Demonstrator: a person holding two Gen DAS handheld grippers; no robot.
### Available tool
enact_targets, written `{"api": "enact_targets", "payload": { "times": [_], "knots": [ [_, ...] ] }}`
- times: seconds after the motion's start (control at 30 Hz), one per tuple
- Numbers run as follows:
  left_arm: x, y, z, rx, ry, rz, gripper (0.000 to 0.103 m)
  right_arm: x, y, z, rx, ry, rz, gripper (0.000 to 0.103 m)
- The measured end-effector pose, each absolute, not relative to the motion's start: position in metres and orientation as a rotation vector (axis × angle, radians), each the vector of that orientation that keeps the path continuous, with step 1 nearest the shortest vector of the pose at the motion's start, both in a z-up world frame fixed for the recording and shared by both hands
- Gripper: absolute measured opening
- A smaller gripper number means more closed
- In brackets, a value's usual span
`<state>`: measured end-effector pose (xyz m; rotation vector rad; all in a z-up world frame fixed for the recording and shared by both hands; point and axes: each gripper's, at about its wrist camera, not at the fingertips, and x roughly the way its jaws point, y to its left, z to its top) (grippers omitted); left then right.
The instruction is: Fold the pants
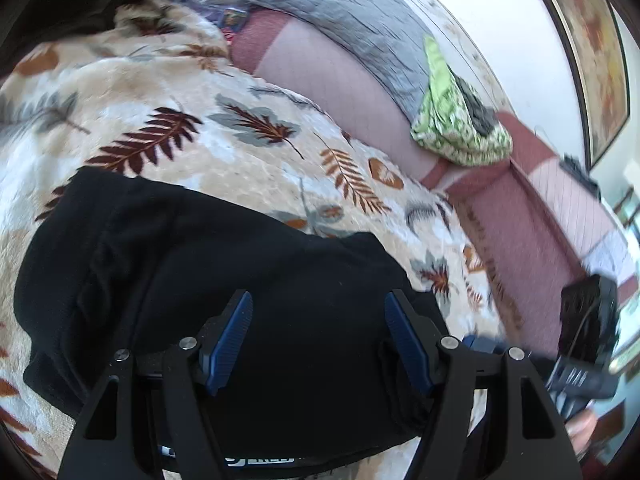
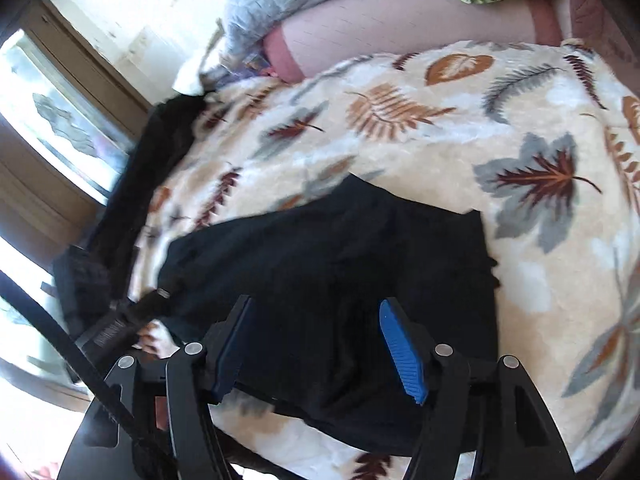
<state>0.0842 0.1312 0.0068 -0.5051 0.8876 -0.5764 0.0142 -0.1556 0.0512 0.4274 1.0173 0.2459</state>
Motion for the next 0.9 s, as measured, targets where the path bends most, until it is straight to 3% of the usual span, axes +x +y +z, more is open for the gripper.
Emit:
{"api": "enact_targets", "payload": {
  "times": [0.37,0.4,0.43,0.47,0.5,0.7,0.77,0.8,0.83,0.9],
  "knots": [
    [0.089,0.148,0.005,-0.601,0.894,-0.557,0.068,0.027,-0.067,0.011,-0.079,1.1,0.152,0.074],
    [0.089,0.149,0.005,-0.6,0.895,-0.556,0.068,0.029,-0.065,0.005,-0.121,1.105,0.123,0.05],
    [0.089,0.149,0.005,-0.6,0.894,-0.554,0.068,0.032,-0.067,-0.002,-0.13,1.125,0.106,0.036],
    [0.089,0.15,0.006,-0.602,0.892,-0.553,0.068,0.033,-0.076,-0.001,-0.063,1.125,0.107,0.033],
    [0.089,0.151,0.006,-0.607,0.891,-0.556,0.068,0.033,-0.091,0.005,0.049,1.119,0.103,0.024],
    [0.091,0.152,0.008,-0.637,0.885,-0.572,0.069,0.035,-0.133,0.033,0.325,1.059,0.096,0.023],
    [0.091,0.152,0.008,-0.628,0.887,-0.565,0.069,0.044,-0.129,0.032,0.353,1.068,0.104,0.029],
    [0.091,0.152,0.008,-0.629,0.888,-0.562,0.069,0.049,-0.127,0.028,0.378,1.078,0.113,0.044],
    [0.091,0.154,0.007,-0.631,0.89,-0.556,0.069,0.055,-0.123,0.021,0.418,1.098,0.142,0.068],
    [0.091,0.158,0.006,-0.637,0.888,-0.539,0.069,0.062,-0.113,0.005,0.502,1.161,0.241,0.074]
  ]
}}
